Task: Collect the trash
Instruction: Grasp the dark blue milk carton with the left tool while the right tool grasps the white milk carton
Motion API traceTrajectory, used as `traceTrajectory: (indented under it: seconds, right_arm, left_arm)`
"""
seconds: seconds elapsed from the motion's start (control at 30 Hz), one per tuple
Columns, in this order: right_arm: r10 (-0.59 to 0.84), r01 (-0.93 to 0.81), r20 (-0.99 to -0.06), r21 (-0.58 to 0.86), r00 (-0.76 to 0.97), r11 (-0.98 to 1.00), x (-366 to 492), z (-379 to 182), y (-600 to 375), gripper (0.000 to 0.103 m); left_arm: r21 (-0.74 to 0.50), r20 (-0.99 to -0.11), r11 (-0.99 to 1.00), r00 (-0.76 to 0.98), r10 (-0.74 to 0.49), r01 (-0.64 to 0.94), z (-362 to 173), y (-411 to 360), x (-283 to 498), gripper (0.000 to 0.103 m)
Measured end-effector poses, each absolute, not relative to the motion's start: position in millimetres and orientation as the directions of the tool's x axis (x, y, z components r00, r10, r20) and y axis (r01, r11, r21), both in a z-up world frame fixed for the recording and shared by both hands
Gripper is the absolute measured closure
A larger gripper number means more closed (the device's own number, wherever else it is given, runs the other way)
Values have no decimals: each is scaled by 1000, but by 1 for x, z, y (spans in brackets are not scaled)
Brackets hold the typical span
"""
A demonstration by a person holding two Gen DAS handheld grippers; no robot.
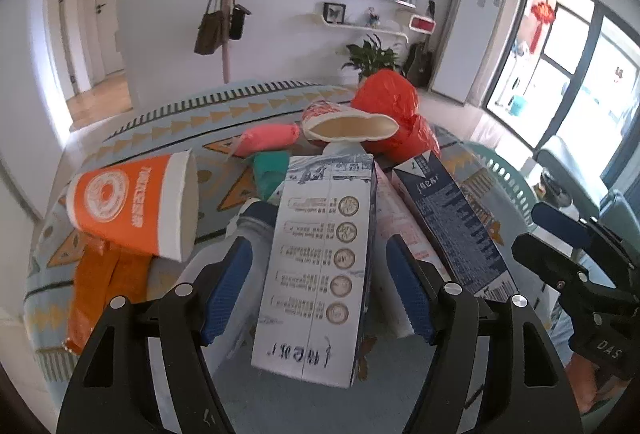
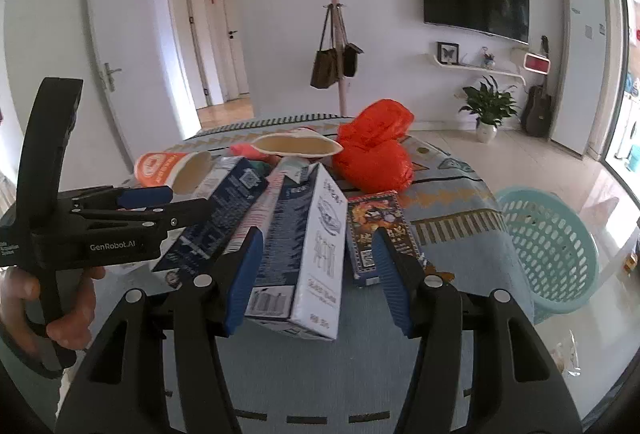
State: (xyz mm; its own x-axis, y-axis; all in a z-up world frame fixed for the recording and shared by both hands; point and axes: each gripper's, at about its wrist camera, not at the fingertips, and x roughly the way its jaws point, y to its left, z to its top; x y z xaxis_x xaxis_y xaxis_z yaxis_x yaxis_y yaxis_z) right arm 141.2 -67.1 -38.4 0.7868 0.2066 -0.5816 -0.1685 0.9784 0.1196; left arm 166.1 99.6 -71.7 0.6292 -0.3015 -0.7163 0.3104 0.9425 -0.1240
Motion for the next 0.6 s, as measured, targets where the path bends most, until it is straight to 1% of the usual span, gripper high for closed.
traceTrajectory:
  seconds: [0.07, 0.1, 0.17, 0.27, 0.37, 0.47, 0.5, 0.53, 0.57, 0.6]
  right_arm:
    - [196, -157, -583, 118, 789, 981, 142, -38, -72, 50]
    - [193, -152, -581, 119, 791, 981, 142, -38, -74, 50]
    - [193, -147, -583, 126, 789, 981, 143, -38, -79, 50]
    - [214, -158, -587, 145, 781, 977, 144, -39, -80, 50]
    - [227, -174, -591, 145, 774, 974, 145, -40, -78, 50]
    - [251, -194, -596, 160, 763, 968, 148, -42, -73, 44]
    - [259, -199, -597, 166, 759, 966, 149, -42, -71, 42]
    - [271, -209, -601, 173, 751, 962, 150, -43, -68, 41]
    - [276, -215, -605, 173, 747, 961, 151, -43, -65, 40]
    - [275, -218, -612, 168, 742, 961, 152, -44, -61, 40]
  left_arm:
    - [-153, -733, 933, 596, -328, 326, -71, 93, 164, 42]
    - [-159, -730, 930, 595, -336, 331, -70, 91, 161, 42]
    - [-158, -736, 936, 594, -324, 314, -73, 90, 162, 41]
    - [-127, -754, 956, 600, -266, 264, -87, 95, 173, 41]
    - [-169, -764, 958, 583, -276, 232, -96, 105, 185, 41]
    - [-206, -759, 948, 571, -312, 244, -102, 107, 189, 41]
    - [-202, -764, 948, 567, -309, 244, -104, 105, 190, 47]
    - [-206, -769, 947, 558, -312, 246, -107, 105, 191, 55]
    - [-213, -774, 947, 551, -313, 240, -110, 106, 192, 67]
    - [-226, -770, 945, 551, -321, 236, -112, 107, 192, 68]
